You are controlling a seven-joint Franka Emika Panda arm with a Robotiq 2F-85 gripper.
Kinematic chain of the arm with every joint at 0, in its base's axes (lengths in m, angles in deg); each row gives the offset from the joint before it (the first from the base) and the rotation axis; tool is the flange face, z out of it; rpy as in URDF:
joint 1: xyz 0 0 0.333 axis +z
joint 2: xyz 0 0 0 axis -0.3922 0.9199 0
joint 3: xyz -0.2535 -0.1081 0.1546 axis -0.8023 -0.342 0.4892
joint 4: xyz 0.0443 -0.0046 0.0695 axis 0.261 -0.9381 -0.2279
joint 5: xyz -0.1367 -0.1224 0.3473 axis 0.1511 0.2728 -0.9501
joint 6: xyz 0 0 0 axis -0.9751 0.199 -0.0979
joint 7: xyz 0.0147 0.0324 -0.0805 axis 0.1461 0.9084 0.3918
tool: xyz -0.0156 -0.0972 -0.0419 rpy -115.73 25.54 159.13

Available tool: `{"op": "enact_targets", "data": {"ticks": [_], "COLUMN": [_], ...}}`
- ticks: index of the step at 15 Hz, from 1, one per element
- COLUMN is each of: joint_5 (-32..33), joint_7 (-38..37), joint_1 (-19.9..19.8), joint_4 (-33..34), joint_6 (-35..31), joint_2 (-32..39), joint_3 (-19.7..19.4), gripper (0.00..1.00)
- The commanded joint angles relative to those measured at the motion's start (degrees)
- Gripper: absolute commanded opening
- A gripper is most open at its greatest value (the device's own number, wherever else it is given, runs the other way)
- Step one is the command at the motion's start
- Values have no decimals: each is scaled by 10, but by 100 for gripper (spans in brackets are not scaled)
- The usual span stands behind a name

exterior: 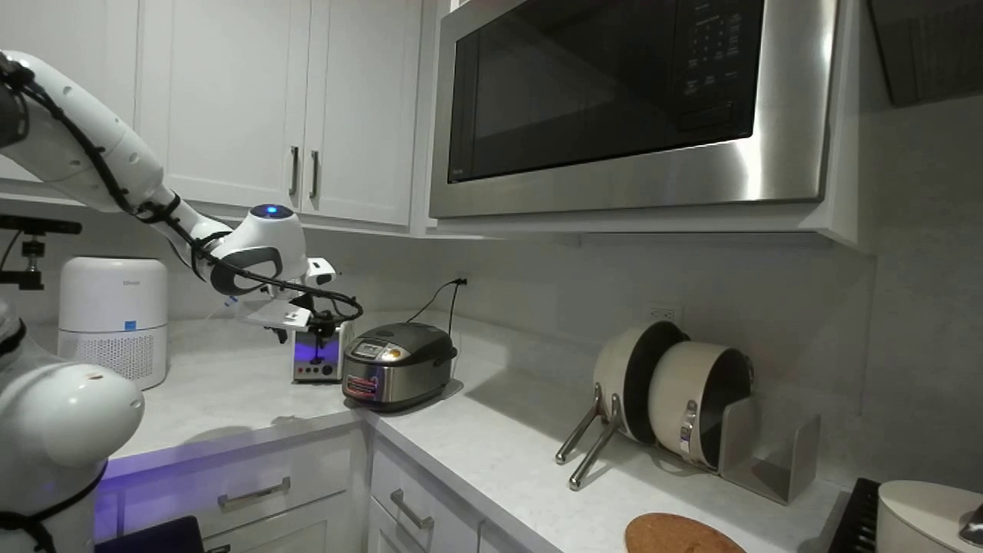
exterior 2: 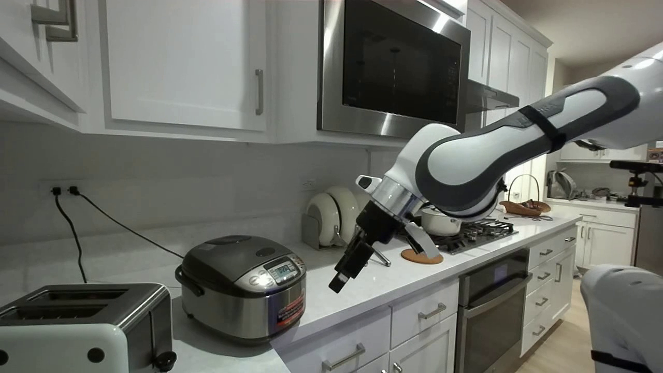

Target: Press a button on the toaster to release the lever upwards

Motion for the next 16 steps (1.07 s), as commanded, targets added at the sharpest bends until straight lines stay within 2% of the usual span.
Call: {"op": "enact_targets", "data": {"ticks": [1,5,8,11,14,15,16], "joint_5": [-25,-80,-140,-218,-299,-328,-357], "joint_7": [31,98,164,244,320,347,375], "joint_1": [83,198,274,325,351,355,356], "joint_4": [37,84,133,181,222,235,247], "joint_6": [-67,-125,-125,-106,-98,-92,-87], "joint_2": [86,170,225,272,318,332,345], "joint_3": [-32,-92,-143,-182,-196,-197,-197], "gripper": [100,100,100,100,100,96,72]}}
